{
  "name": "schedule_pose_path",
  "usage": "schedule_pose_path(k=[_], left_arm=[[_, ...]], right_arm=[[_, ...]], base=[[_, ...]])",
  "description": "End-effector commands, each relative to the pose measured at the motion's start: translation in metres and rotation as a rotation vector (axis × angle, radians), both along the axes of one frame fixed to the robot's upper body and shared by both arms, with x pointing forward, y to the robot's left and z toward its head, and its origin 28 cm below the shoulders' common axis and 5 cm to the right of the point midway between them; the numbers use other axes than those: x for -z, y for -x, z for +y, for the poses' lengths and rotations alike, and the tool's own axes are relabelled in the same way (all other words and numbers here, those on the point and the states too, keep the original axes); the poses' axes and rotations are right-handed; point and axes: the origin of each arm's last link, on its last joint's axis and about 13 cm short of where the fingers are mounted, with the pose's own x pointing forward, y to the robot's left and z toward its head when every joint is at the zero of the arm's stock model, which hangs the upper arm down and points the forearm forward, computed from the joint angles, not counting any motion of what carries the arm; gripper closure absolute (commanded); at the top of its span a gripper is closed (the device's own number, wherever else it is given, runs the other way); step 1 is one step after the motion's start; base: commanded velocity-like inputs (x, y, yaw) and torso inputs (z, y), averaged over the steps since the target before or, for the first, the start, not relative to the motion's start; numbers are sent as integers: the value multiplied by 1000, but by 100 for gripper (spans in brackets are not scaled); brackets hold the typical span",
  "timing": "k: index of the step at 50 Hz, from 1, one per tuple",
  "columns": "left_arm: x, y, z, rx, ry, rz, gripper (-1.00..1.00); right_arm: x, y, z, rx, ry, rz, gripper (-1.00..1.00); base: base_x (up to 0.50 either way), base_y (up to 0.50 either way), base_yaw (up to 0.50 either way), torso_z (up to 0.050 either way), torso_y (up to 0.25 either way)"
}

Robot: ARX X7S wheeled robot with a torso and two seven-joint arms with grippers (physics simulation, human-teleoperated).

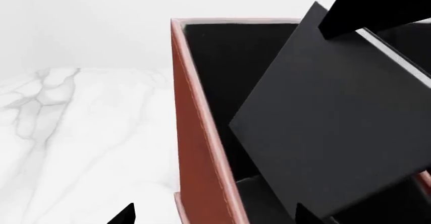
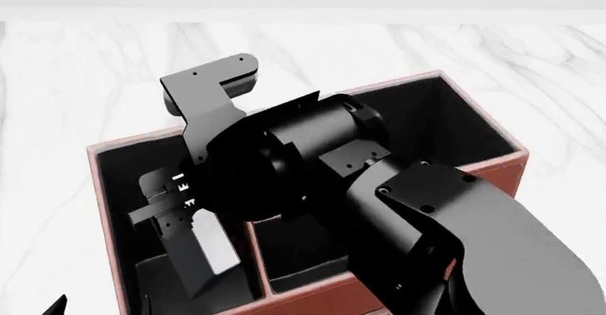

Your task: Pick up the book and place it in the left compartment of the caddy.

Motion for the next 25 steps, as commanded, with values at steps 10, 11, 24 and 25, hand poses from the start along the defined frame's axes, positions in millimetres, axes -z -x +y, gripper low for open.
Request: schedule_pose_path(k=[10, 11, 24, 25], left_arm=[[0, 0, 0, 2, 1, -1, -100], [0, 0, 0, 2, 1, 0, -100], [0, 1, 0, 4, 2, 0, -100], [0, 1, 0, 4, 2, 0, -100]], right_arm=[[12, -2, -1, -4, 37, 9, 100], [12, -2, -1, -5, 41, 5, 100], [23, 0, -1, -23, 73, 4, 100], [24, 0, -1, -23, 78, 7, 100]], base=[[0, 0, 0, 0, 1], [0, 0, 0, 0, 0], [0, 0, 0, 1, 1], [0, 0, 0, 0, 0]])
